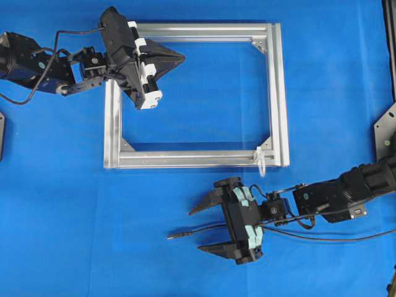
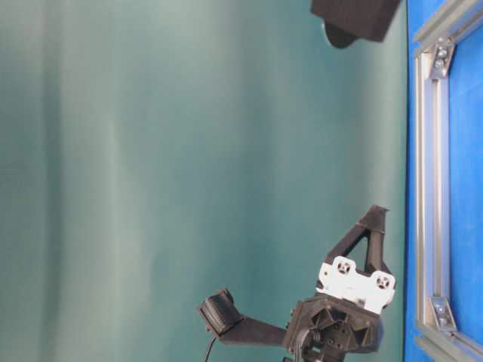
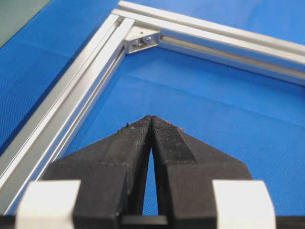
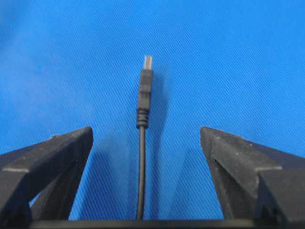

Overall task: Insert the wire through the string loop located on the right side.
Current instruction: 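Close the right gripper on the cable just behind the USB plug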

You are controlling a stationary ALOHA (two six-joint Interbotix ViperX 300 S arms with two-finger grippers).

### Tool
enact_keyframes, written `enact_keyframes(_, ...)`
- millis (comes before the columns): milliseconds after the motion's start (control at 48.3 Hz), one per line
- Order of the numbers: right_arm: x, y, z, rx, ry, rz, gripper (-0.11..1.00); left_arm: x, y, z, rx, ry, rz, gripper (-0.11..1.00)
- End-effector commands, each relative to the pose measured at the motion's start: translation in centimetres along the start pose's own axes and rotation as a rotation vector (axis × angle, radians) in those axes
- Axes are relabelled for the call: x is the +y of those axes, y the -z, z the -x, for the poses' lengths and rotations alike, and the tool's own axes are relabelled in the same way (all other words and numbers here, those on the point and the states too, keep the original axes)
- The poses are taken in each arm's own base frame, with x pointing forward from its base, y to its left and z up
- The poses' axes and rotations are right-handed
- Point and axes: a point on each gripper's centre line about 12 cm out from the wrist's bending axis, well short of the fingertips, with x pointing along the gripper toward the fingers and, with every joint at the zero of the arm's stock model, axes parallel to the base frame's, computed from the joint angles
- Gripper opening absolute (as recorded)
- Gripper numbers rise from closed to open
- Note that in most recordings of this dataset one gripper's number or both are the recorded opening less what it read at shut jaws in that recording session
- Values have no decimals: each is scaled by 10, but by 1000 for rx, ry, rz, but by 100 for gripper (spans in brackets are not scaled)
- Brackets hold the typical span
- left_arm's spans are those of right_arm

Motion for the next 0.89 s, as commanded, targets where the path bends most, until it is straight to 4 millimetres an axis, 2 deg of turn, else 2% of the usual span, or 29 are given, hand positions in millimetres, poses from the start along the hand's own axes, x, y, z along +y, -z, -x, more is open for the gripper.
enact_keyframes(0,5,-13,-1,-44,-12,-2,81,0,-14,2,-41,2,-1,0)
enact_keyframes(41,5,-13,-1,-44,-12,-2,77,-1,-14,2,-43,4,-2,0)
enact_keyframes(104,5,-12,0,-37,-11,-2,65,0,-14,2,-41,1,0,0)
enact_keyframes(269,4,-10,1,-31,-10,-1,17,0,-14,2,-43,2,0,0)
enact_keyframes(393,4,-10,1,-31,-10,-1,-3,0,-15,2,-44,3,-1,0)
enact_keyframes(704,5,-11,2,-30,-12,-3,-4,0,-14,2,-43,3,-1,0)
enact_keyframes(870,8,-23,6,-44,-18,-6,-4,0,-15,2,-44,3,-1,0)
